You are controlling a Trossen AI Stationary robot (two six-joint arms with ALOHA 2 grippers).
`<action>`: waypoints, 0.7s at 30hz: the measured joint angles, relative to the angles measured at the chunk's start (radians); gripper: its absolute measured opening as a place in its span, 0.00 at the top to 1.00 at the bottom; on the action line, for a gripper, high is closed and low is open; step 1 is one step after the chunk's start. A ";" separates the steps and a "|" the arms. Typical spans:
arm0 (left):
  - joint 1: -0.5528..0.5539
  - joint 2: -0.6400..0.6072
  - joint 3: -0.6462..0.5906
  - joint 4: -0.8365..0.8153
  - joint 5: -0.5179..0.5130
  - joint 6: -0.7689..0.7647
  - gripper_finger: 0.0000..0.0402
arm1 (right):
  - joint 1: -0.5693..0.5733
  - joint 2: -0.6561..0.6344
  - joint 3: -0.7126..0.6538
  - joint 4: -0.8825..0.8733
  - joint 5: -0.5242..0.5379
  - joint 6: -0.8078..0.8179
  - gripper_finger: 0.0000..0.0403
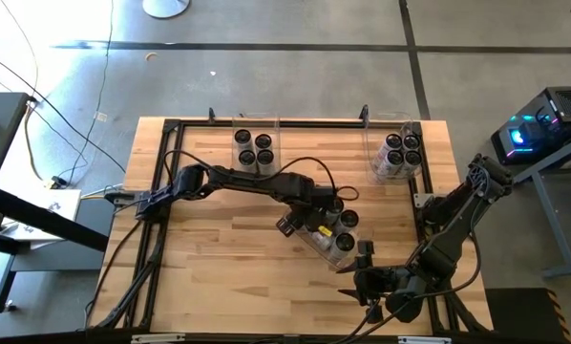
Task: Sort soda cans
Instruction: Adjust the white/blue soda can
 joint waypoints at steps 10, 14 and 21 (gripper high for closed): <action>0.000 -0.002 0.006 -0.025 0.021 -0.019 0.54 | 0.000 0.000 0.000 0.000 0.000 -0.001 0.53; -0.001 -0.002 0.006 -0.033 0.024 -0.038 0.44 | 0.000 0.000 0.000 0.000 0.000 -0.002 0.53; -0.005 -0.005 0.043 -0.036 0.020 -0.149 0.29 | -0.001 0.000 0.000 0.000 0.000 -0.003 0.53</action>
